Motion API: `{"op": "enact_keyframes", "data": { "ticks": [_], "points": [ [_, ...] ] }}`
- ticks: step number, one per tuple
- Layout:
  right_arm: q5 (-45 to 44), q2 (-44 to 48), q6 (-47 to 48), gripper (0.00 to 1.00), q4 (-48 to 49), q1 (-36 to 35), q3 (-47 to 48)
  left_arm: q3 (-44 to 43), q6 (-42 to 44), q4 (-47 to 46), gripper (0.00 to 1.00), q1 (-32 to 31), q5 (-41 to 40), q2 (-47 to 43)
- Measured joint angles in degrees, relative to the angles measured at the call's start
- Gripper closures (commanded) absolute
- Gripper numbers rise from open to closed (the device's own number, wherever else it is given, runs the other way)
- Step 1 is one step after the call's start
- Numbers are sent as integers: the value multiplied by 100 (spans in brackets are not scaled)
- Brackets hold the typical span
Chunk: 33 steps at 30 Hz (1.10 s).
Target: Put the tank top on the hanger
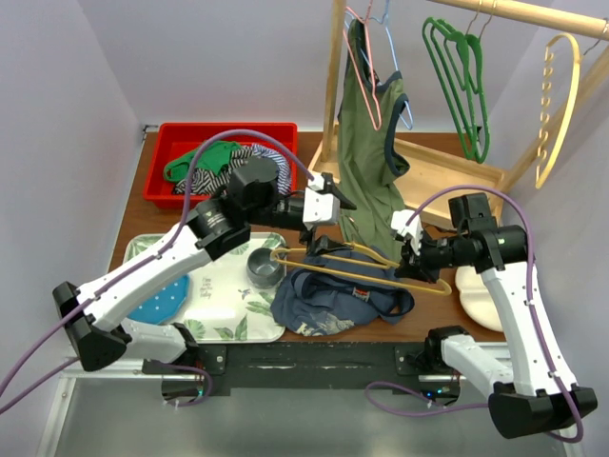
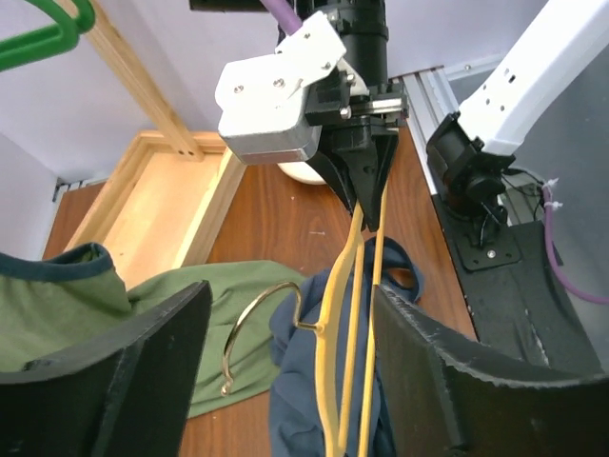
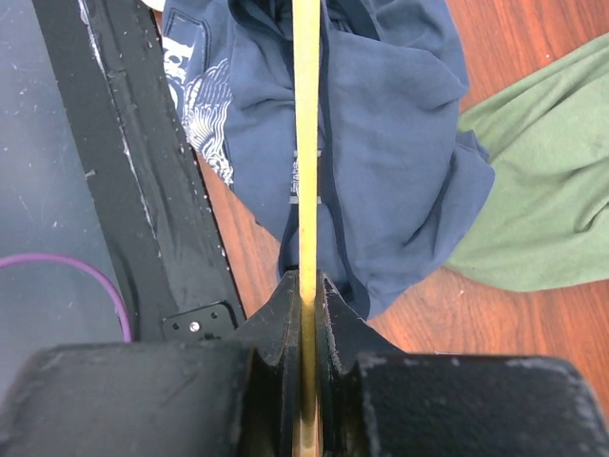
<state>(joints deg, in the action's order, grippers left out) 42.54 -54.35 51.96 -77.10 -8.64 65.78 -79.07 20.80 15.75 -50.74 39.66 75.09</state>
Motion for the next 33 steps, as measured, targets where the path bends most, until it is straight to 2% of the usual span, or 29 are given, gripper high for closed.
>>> {"op": "enact_keyframes", "data": {
  "ticks": [1, 2, 5, 7, 8, 9, 15, 16, 18, 19, 20, 22, 23, 26, 30, 33],
  "points": [
    [-4, 0, -7, 100, 0, -2, 0, -31, -22, 37, 39, 0, 13, 59],
    [-4, 0, -13, 100, 0, -9, 0, -61, -39, 85, 50, 0, 33, 120],
    [-22, 2, -39, 100, 0, -33, 0, -173, -85, 267, 75, 0, 66, 260],
    [-79, 13, -57, 100, 0, -37, 0, -223, -133, 323, 83, 0, 61, 295],
    [-98, 26, -59, 100, 0, -37, 0, -238, -170, 337, 95, 2, 44, 295],
    [-103, 39, -59, 100, 0, -37, 0, -251, -192, 343, 100, 4, 37, 295],
    [-107, 76, -103, 100, 0, -37, 7, -284, -433, 387, 100, 7, -72, 280],
    [-105, 76, -114, 100, 2, -37, 11, -284, -483, 387, 97, 4, -98, 269],
    [-105, 79, -166, 100, 0, -48, 70, -280, -577, 385, 64, 4, -162, 221],
    [-107, 83, -188, 100, 0, -50, 105, -278, -643, 380, 51, 2, -254, 175],
    [-125, 92, -219, 100, -17, -59, 166, -275, -649, 372, 32, 0, -343, 120],
    [-192, 120, -302, 100, -44, -59, 332, -225, -793, 380, 20, 0, -629, -92],
    [-269, 146, -343, 100, -57, -59, 476, -186, -846, 382, 16, 0, -769, -225],
    [-442, 245, -431, 100, -52, -57, 901, 240, -1069, 363, 13, 11, -1335, -1008],
    [-625, 496, -527, 100, -42, -57, 1316, 1073, -1438, 295, 13, 11, -1899, -2210],
    [-861, 734, -610, 100, -48, -39, 1390, 1912, -2065, 223, 15, 9, -2203, -2977]
  ]
}}
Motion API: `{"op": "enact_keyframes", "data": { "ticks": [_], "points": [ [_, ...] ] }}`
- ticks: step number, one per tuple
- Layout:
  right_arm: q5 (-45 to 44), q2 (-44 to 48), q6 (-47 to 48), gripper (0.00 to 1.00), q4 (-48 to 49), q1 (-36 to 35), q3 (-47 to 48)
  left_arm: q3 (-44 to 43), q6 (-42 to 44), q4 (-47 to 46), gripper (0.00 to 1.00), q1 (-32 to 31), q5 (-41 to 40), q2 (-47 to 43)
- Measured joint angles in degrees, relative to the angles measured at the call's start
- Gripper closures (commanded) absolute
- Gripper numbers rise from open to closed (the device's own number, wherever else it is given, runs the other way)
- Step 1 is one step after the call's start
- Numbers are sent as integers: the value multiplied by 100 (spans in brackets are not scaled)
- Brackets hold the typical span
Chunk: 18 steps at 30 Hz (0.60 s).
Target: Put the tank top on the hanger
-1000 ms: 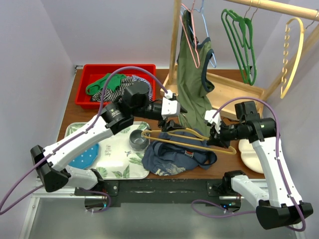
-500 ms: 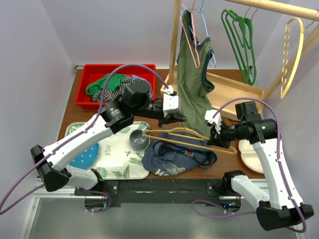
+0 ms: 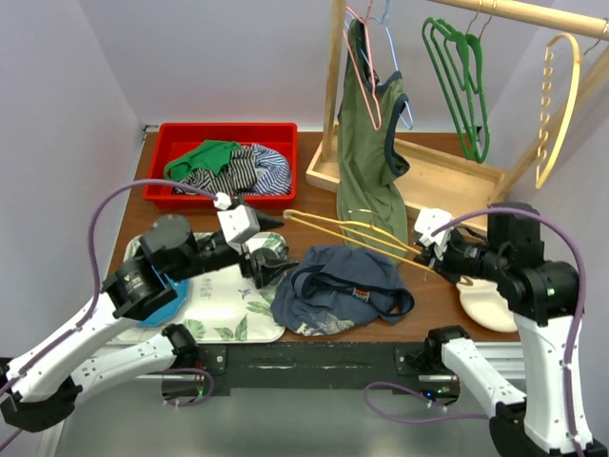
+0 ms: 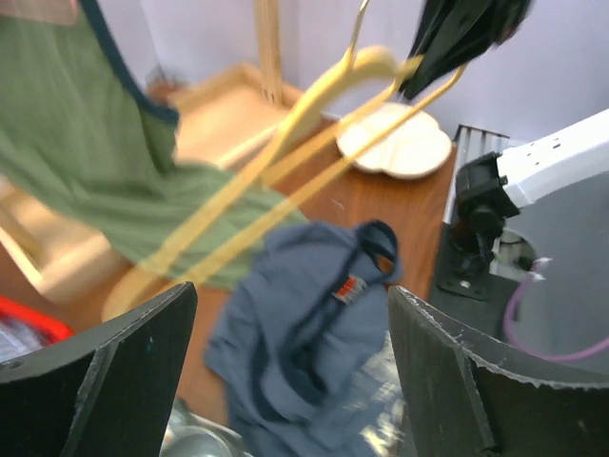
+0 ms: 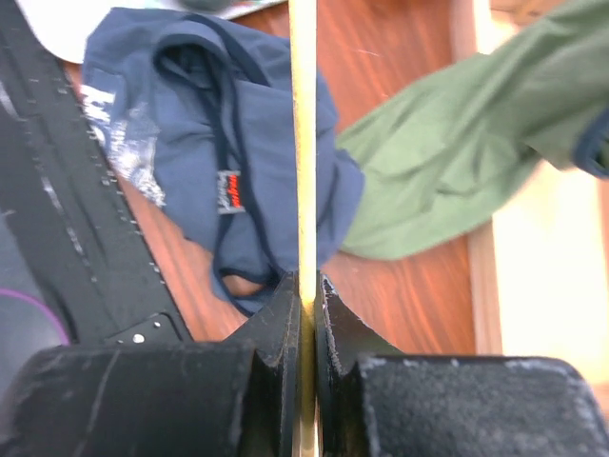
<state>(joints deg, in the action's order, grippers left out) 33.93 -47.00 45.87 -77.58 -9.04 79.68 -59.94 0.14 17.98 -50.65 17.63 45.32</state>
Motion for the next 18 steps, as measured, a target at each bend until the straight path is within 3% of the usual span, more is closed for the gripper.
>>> {"op": "enact_keyframes", "data": {
  "ticks": [4, 8, 10, 18],
  "points": [
    [-474, 249, -39, 100, -24, 144, -20, 1207, -1198, -203, 20, -22, -278, -184],
    [-708, 278, -83, 100, -63, 306, -20, 1873, -2146, -120, 21, -382, -828, 358],
    [-743, 275, -111, 100, -79, 348, -13, 1873, -2461, -28, 30, -721, -1220, 752],
    [-1504, 402, -151, 100, -107, 278, 304, 1010, -2979, 476, 41, -1097, -2710, 2363]
  ]
}}
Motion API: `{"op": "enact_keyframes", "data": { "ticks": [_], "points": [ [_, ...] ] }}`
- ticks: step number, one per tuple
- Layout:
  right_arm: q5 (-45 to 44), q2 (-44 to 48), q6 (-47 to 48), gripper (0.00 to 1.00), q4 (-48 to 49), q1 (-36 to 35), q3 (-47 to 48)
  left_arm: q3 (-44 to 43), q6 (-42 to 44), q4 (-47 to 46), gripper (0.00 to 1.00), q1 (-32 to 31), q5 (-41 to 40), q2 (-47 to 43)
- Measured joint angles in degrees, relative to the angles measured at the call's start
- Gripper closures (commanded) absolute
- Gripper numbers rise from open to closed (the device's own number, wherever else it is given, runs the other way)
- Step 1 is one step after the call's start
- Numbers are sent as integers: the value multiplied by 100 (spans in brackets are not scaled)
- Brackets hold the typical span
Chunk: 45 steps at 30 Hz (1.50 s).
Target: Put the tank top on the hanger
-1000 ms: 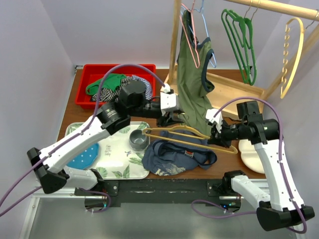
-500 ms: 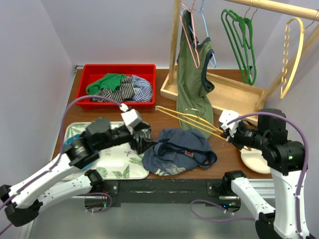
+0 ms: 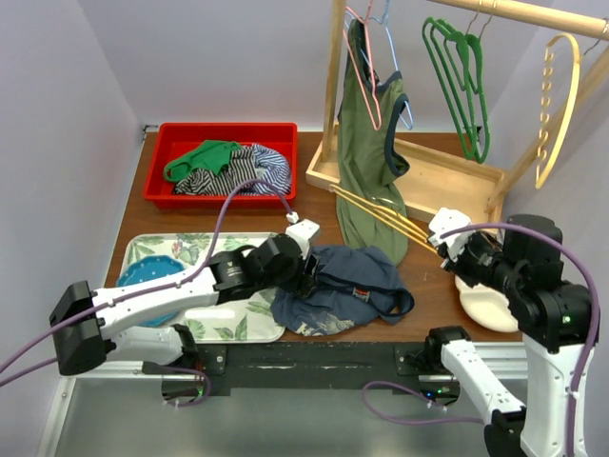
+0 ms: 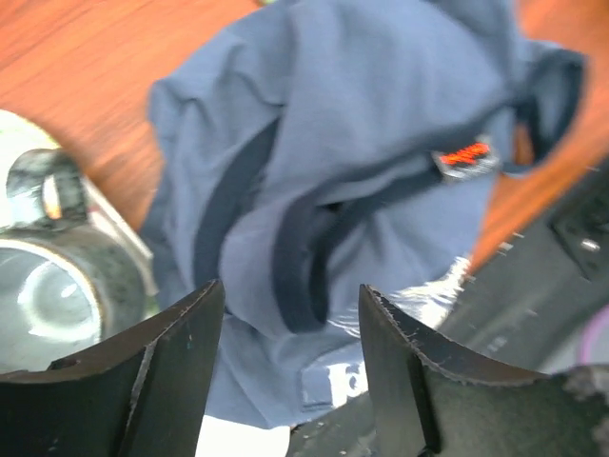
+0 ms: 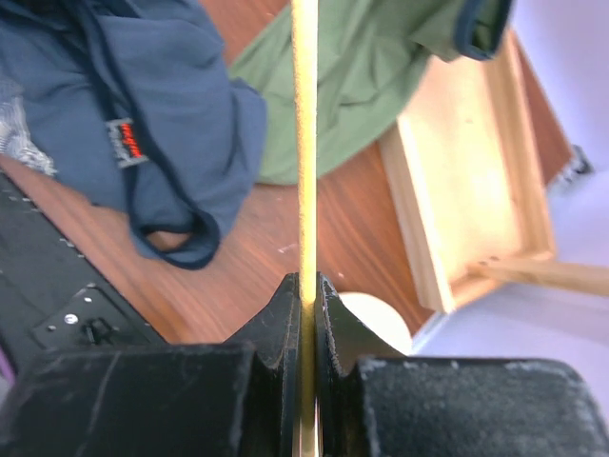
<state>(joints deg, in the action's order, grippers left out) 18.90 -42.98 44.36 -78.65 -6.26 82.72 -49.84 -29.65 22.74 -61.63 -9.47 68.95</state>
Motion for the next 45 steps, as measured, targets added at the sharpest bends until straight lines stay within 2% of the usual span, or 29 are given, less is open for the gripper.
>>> {"op": "enact_keyframes", "data": {
  "ticks": [1, 6, 8, 9, 10, 11, 15, 21, 24, 32, 45],
  "points": [
    [-44, 66, -4, 100, 0, -17, 0, -37, -15, 42, 42, -15, -111, 66],
    [-74, 348, -46, 100, -4, -74, -205, -225, -94, 181, 62, -44, -533, 516],
    [-37, 378, -68, 100, -42, -81, -341, -306, -79, 184, 74, -44, -555, 726],
    [-2, 374, -81, 100, -50, -83, -396, -343, -70, 188, 90, -44, -555, 824],
    [15, 367, -90, 100, -48, -83, -439, -385, -57, 197, 99, -44, -555, 914],
    [26, 365, -96, 100, -48, -85, -479, -433, -42, 212, 100, -39, -557, 1001],
    [131, 472, -162, 100, -7, -133, -675, -557, 87, 216, 100, 166, -518, 1165],
    [638, 586, -380, 100, -61, -358, -1311, -564, 142, -11, 100, 1329, -105, 1080],
    [730, 538, -431, 100, -61, -396, -1355, -568, 160, -87, 100, 1591, -31, 997],
    [1016, 431, -439, 100, -63, -472, -1397, -570, 173, -234, 100, 1849, 197, 809],
    [1088, -166, -275, 100, -22, -472, -1563, -706, 262, -160, 100, 1849, 490, 229]
  ]
}}
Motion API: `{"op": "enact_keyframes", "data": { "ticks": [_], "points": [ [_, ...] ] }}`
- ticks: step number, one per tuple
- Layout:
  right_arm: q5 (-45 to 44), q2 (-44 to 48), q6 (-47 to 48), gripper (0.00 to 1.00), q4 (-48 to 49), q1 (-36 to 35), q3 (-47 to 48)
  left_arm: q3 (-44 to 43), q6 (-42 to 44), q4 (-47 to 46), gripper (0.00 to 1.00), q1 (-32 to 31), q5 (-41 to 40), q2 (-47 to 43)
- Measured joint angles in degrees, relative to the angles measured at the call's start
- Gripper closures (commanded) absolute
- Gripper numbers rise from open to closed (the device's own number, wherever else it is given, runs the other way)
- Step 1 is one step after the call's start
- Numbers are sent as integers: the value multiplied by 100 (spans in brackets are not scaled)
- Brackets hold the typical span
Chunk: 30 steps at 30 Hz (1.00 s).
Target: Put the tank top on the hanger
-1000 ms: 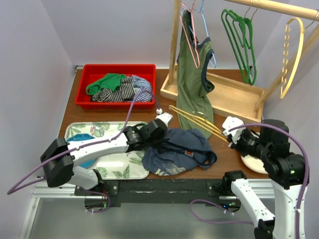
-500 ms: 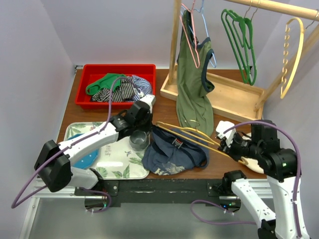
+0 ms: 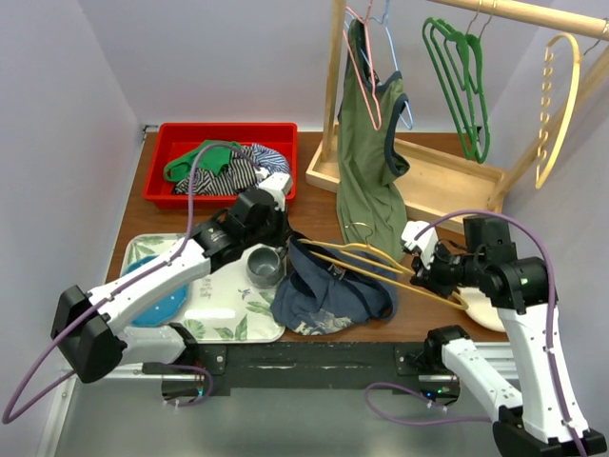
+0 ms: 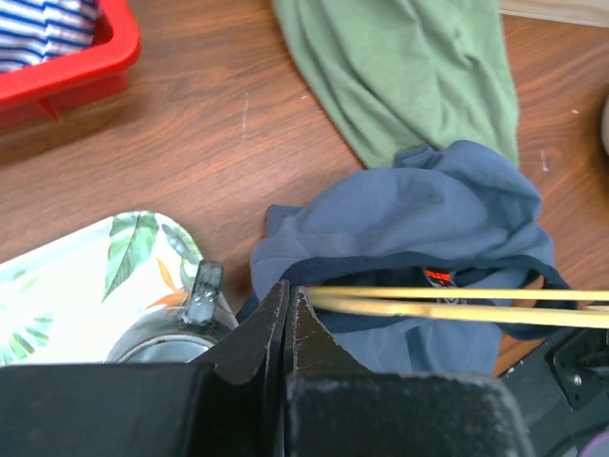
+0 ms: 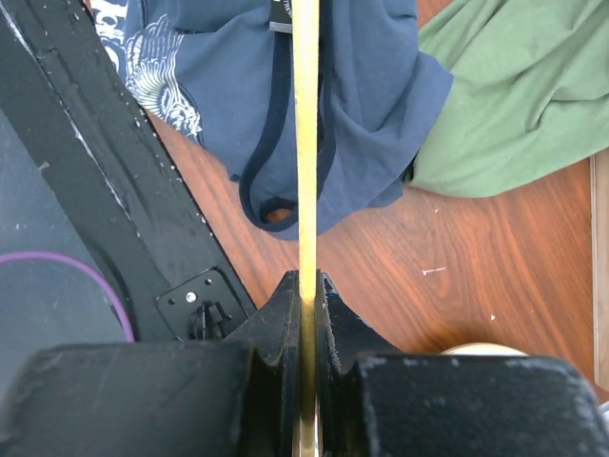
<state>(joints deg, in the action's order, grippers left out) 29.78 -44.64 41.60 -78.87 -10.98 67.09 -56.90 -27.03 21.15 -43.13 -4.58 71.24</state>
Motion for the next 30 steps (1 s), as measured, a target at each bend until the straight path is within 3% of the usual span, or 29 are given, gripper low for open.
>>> {"op": "enact_keyframes", "data": {
  "ticks": [5, 14, 22, 30],
  "points": [
    [155, -94, 114, 100, -2, 0, 0, -291, 317, 133, 100, 0, 258, -11],
    [623, -881, 350, 100, 31, -26, 229, -1615, 1082, 420, 100, 0, 894, 295],
    [734, -1231, 70, 100, 37, -28, 590, -1910, 1211, 516, 100, 0, 1613, 295],
    [682, -1292, -461, 100, 131, -37, 800, -2262, 1268, 1191, 100, 0, 463, -59]
  ]
}}
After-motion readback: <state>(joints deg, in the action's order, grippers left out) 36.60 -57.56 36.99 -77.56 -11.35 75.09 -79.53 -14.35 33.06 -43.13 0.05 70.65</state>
